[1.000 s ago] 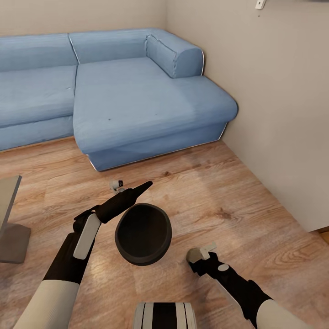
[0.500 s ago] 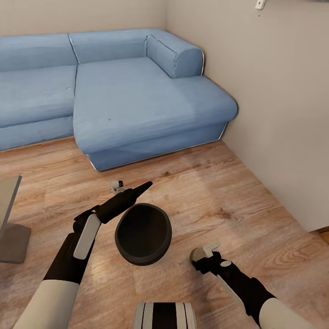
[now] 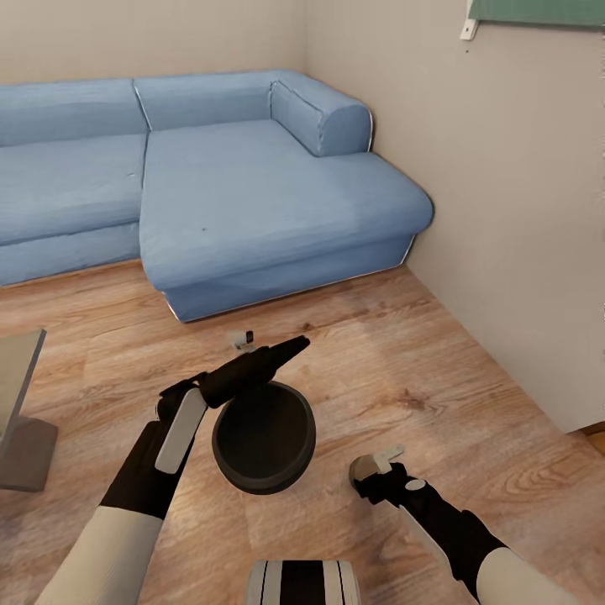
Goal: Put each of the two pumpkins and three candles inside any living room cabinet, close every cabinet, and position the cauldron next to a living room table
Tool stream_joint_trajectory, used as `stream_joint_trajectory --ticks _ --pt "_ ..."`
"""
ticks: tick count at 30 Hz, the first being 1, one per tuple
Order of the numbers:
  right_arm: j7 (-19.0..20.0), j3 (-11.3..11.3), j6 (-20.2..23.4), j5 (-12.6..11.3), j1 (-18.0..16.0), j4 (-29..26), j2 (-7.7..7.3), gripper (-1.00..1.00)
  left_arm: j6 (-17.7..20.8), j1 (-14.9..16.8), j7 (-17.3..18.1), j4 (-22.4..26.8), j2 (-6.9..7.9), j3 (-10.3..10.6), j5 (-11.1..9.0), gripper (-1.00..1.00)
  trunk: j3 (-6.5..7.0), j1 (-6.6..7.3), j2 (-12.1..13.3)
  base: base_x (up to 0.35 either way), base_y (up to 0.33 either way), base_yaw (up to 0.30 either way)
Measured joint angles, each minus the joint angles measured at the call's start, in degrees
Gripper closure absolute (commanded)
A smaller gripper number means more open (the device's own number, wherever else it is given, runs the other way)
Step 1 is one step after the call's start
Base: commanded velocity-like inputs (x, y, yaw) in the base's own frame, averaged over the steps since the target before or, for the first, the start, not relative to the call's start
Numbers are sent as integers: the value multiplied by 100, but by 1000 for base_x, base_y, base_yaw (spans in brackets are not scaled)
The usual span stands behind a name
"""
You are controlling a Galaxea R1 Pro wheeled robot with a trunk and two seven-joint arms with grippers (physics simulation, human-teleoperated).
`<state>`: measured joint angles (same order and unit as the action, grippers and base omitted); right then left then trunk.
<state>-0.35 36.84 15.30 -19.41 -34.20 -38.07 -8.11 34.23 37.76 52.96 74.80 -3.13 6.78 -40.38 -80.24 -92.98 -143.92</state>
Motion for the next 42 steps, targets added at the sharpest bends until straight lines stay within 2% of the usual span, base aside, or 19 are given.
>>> stream_joint_trajectory --ticks 3,22,35,42 --pt "1 -1 0 -6 0 -1 16 100 -2 3 -3 197 11 101 6 -100 67 8 4 0 0 0" --pt "-27 8 -61 22 8 9 29 100 2 11 -5 338 5 118 11 -100 487 57 29 0 0 -1" --pt "-25 -2 -56 -28 9 95 12 100 1 12 -13 376 13 122 58 -100 847 90 47 0 0 -184" --pt "-61 -249 -68 -36 9 211 27 100 8 12 -290 372 14 122 64 -100 1050 108 56 0 0 -209"
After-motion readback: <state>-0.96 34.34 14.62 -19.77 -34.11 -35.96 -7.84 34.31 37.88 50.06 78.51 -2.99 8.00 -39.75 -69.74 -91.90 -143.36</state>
